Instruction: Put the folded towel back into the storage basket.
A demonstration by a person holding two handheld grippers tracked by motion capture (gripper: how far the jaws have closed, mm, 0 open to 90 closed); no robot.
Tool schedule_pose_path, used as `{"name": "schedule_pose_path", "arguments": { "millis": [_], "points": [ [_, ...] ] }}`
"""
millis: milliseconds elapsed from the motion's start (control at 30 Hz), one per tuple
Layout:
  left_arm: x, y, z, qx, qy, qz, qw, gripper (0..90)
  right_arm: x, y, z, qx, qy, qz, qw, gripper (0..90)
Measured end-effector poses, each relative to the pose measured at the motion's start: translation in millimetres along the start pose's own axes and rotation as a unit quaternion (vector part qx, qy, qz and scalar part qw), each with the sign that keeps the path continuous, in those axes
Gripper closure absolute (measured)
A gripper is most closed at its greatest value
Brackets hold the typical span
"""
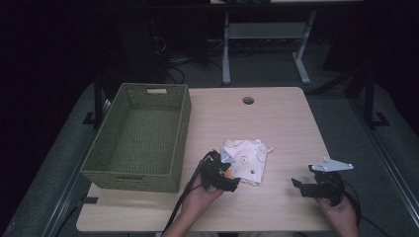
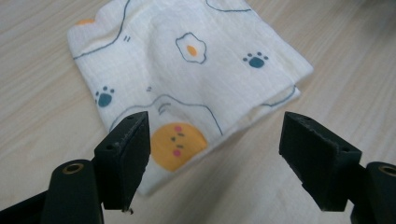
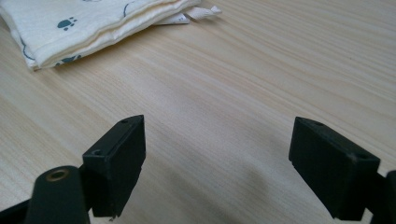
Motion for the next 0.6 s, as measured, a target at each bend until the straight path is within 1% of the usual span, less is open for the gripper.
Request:
{"name": "schedule_pose_path", "arguments": {
  "millis": [33, 167, 200, 233, 333, 367, 433, 467, 567, 600],
  "points": [
    [0.0, 0.0, 0.0, 0.000, 0.000, 0.000, 1.0000, 25.3, 0.0, 0.0, 0.0, 0.000, 0.000, 0.000, 1.0000, 18.4],
    [8.8, -1.2, -9.0, 0.010, -0.011, -0.002, 0.9999, 26.8, 0.5, -0.6, 0.2, 0.001, -0.001, -0.001, 1.0000, 18.4],
    [13.4, -2.0, -13.7, 0.009, -0.018, -0.001, 0.9998, 27.2, 0.6, -0.8, 0.1, 0.001, -0.001, -0.001, 1.0000, 18.4],
    [13.4, -2.0, -13.7, 0.009, -0.018, -0.001, 0.9998, 27.3, 0.6, -0.8, 0.1, 0.001, -0.001, -0.001, 1.0000, 18.4],
    [20.0, -2.9, -21.1, 0.011, -0.024, -0.002, 0.9996, 27.4, 0.6, -0.8, 0.1, 0.001, 0.000, -0.002, 1.0000, 18.4],
    [21.9, -2.8, -23.4, 0.014, -0.026, -0.003, 0.9995, 29.4, 0.5, -0.8, 0.0, 0.000, 0.001, -0.002, 1.0000, 18.4],
    [26.4, -2.7, -27.8, 0.024, -0.035, -0.009, 0.9991, 29.5, 0.5, -0.8, 0.0, 0.000, 0.001, -0.003, 1.0000, 18.4],
    [30.9, -3.8, -31.5, 0.024, -0.040, -0.005, 0.9989, 30.1, 0.7, -0.8, 0.0, 0.000, 0.000, -0.002, 1.0000, 18.4],
    [35.6, -4.3, -34.6, 0.026, -0.045, -0.007, 0.9987, 30.7, 0.7, -0.8, -0.1, -0.001, 0.001, -0.002, 1.0000, 18.4],
    [40.3, -5.1, -37.6, 0.029, -0.051, -0.008, 0.9982, 31.3, 0.6, -0.8, -0.1, -0.002, 0.001, -0.001, 1.0000, 18.4]
  ]
}}
Point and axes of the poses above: each handheld gripper's, and its own axes: x roughly forward along the jaws, z roughly out of its underside, y roughly to its right, the point moved 4 cm from there along x, roughly forward along the jaws, and after that the axes turned 15 degrees about -z, right-handed, at the moved point
